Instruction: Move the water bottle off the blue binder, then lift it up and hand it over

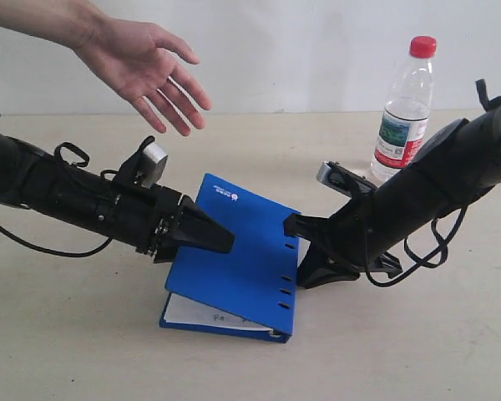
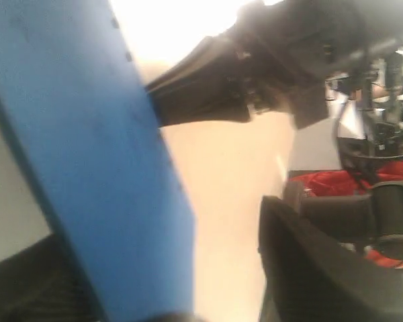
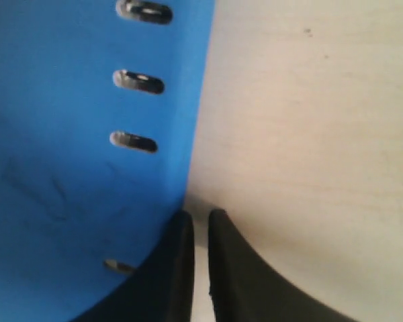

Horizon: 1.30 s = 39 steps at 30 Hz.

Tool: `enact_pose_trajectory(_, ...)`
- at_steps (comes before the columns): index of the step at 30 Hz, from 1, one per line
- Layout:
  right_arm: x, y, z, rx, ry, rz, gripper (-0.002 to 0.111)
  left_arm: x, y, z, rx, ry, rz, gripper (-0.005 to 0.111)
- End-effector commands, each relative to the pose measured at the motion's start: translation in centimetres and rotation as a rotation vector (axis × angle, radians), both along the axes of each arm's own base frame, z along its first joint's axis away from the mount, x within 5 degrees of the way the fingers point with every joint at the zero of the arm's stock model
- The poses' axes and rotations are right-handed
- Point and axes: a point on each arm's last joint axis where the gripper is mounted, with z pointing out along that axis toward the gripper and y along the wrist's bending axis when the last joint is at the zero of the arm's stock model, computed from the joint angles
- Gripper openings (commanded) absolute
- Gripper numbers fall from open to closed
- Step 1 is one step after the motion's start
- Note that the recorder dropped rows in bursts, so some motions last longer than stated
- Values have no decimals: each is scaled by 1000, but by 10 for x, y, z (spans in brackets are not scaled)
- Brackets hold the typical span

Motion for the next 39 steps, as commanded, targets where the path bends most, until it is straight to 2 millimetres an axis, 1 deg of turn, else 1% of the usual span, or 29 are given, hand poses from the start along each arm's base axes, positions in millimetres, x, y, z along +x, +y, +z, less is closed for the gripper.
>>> enact_pose_trajectory(1,-1,0,-4,-13,-3,17,9,-1,5,-10,131,17,25,47)
enact_pose_trajectory(4,-1,0,-4,-13,-10,28,9,0,4,-11,122,23,38,27)
enact_pose_trajectory(6,-1,0,-4,-13,-22,46,9,1,3,-12,111,9,40,10)
enact_pose_trajectory(7,-1,0,-4,-11,-25,58,9,1,3,-12,102,5,40,5)
enact_pose_trajectory(12,-2,2,-2,5,-18,81,9,3,0,-17,48,48,79,4)
enact_pose_trajectory(17,-1,9,8,88,5,129,9,0,-7,-33,56,84,75,4)
enact_pose_trajectory(19,-1,10,10,105,16,135,9,0,-7,-39,61,93,76,9)
enact_pose_trajectory(21,-1,10,10,101,15,139,9,0,-6,-40,59,80,68,16)
enact_pose_trajectory(22,-2,9,9,93,13,149,9,1,-5,-40,58,72,69,17)
enact_pose_trajectory(23,-3,9,9,87,15,163,9,2,-3,-40,58,72,75,15)
enact_pose_trajectory(25,-5,8,9,92,32,187,11,5,5,-40,58,73,96,5)
enact_pose_trajectory(26,-6,7,11,101,42,193,15,6,9,-40,61,74,104,4)
enact_pose_trajectory(27,-7,5,13,113,52,203,22,8,14,-41,66,78,111,4)
enact_pose_trajectory(29,-6,-1,21,128,45,210,43,9,21,-42,78,94,121,4)
enact_pose_trajectory(31,-4,-8,27,111,28,196,68,10,28,-42,81,102,132,4)
enact_pose_trajectory(33,-2,-11,28,85,17,185,86,11,32,-38,36,112,142,4)
enact_pose_trajectory(34,-2,-11,28,86,16,186,90,12,32,-34,-15,114,140,4)
enact_pose_trajectory(35,-3,-11,28,88,14,195,92,13,32,-30,-65,110,144,4)
enact_pose_trajectory(36,-3,-11,29,98,4,204,92,14,31,-27,-98,95,153,4)
enact_pose_trajectory(39,-2,-9,31,127,-12,215,92,17,30,-26,-112,89,172,4)
